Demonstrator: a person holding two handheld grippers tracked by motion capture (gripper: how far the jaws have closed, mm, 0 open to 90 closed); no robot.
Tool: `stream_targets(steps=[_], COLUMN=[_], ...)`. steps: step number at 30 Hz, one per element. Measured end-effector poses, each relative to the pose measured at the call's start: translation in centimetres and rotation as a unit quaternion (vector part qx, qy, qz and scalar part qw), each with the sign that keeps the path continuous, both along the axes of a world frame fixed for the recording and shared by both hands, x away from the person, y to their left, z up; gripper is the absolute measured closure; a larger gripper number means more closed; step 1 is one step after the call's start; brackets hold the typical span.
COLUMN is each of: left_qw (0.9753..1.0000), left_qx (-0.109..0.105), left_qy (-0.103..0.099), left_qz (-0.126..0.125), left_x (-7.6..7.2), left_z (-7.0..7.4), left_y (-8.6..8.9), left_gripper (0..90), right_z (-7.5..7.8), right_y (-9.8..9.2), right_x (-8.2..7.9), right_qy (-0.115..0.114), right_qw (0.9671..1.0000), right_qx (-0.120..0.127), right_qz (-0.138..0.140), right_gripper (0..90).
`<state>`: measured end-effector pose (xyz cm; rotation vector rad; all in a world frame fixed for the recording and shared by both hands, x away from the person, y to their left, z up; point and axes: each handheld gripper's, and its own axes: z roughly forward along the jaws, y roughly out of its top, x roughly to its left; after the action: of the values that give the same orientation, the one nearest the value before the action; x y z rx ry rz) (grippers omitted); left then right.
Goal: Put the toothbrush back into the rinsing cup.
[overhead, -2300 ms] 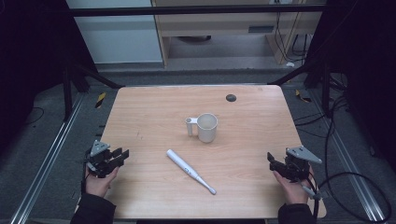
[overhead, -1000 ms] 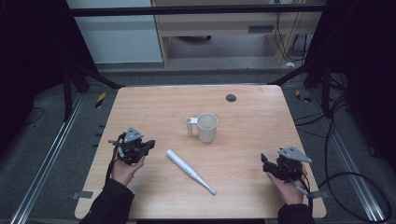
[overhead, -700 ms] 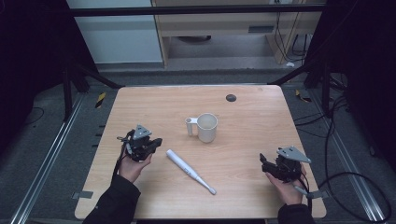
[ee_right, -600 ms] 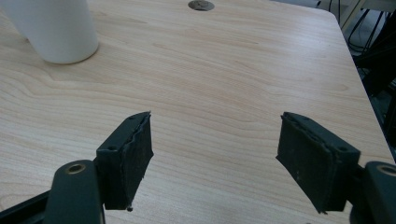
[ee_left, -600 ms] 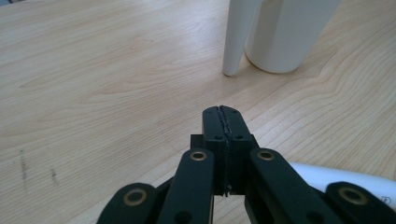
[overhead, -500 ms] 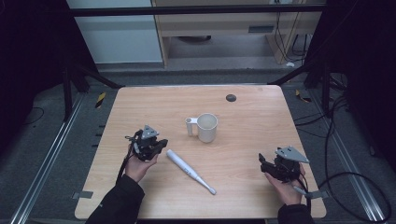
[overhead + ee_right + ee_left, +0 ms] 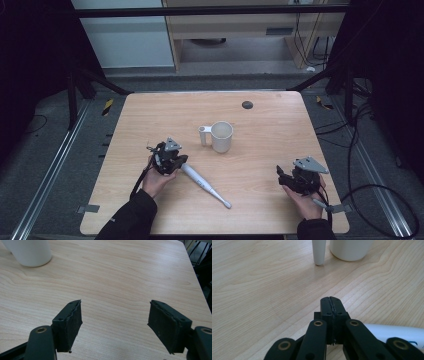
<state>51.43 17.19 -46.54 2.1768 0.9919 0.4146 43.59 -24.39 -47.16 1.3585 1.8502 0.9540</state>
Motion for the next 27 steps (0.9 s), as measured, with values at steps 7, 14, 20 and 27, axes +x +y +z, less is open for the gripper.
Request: stream_targets(steps=[7,14,20,27], left_qw=[0.9998,0.9996,0.9995,0.9994], left_qx=[0.012,0.017,0.018,0.02], left_qy=[0.011,0.019,0.023,0.024], left_qz=[-0.008,-0.012,-0.012,-0.015], left_x=[0.12,0.08,-0.12,-0.38], left_z=[-0.58,-0.83,-0.9,-0.92], left_y=[-0.41,-0.25,-0.13,0.0], left_gripper=[89.8,89.9,89.9,89.9], right_z=[-0.12,-0.16,-0.16,-0.19], right_y=[0.03,0.03,-0.01,-0.03], right_x=[0.09,0.1,0.08,0.09], right_qy=[0.005,0.006,0.007,0.007], right_qw=[1.0,1.0,1.0,1.0], right_qx=[-0.002,-0.004,-0.005,-0.006], right_qz=[0.002,0.002,0.001,0.0], right_gripper=[26.8,26.8,26.8,26.8])
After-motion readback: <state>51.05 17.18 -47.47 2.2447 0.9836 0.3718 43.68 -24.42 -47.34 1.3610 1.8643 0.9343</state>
